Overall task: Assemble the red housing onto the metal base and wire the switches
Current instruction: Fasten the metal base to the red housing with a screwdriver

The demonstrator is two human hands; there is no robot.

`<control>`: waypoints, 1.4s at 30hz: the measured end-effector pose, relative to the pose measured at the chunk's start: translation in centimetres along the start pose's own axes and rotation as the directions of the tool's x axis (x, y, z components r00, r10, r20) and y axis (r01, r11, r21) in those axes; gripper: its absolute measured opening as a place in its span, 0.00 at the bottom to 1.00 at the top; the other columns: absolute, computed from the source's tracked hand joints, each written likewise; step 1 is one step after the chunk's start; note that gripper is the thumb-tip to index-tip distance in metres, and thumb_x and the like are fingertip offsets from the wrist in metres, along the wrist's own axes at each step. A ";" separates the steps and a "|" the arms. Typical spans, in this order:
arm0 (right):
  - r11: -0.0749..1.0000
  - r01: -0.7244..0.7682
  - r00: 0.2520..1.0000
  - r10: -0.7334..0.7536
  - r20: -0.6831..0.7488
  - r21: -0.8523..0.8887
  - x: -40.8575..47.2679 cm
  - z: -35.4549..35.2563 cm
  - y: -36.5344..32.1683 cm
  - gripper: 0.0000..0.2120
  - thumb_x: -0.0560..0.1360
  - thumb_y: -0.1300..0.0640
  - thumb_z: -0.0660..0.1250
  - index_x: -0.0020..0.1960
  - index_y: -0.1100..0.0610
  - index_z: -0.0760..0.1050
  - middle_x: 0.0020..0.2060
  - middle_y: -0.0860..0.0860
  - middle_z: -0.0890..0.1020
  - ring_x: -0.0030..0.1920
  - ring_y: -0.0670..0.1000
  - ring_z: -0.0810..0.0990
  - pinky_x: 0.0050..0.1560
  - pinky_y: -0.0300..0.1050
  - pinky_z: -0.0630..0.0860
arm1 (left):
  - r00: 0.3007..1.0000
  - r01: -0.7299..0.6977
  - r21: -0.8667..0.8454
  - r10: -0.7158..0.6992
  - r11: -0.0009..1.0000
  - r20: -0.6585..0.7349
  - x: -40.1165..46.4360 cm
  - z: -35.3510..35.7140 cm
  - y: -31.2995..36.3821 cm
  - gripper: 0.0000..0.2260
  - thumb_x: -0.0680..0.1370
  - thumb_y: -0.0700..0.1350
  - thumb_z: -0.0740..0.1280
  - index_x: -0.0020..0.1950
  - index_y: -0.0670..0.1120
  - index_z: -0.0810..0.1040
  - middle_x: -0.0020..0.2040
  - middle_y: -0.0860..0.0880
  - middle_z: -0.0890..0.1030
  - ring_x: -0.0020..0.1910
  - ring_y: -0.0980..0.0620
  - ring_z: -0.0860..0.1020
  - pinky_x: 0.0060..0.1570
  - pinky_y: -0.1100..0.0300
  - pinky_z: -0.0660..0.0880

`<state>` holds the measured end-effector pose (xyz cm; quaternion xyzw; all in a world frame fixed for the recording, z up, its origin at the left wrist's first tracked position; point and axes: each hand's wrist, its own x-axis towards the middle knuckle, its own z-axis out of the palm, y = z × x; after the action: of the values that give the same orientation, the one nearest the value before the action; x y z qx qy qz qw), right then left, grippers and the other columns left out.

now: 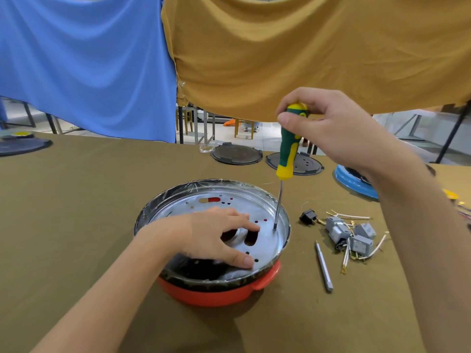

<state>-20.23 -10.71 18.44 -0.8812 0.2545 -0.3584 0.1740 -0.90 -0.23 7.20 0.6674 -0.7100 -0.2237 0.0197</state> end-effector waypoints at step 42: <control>0.996 -0.077 0.988 0.069 -0.137 -0.054 0.3 0.1 0.7 0.10 0.78 0.45 0.67 0.45 0.50 0.81 0.26 0.43 0.75 0.27 0.41 0.70 0.32 0.39 0.65 | 1.000 0.020 -0.020 -0.020 1.000 0.017 0.0 0.1 -0.4 0.34 0.67 0.73 0.65 0.72 0.73 0.58 0.76 0.69 0.52 0.77 0.62 0.48 0.76 0.44 0.52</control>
<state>-20.25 -11.43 18.22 -0.8499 0.3083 -0.4027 0.1432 -0.59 -0.22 6.97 0.6724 -0.7011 -0.2367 0.0179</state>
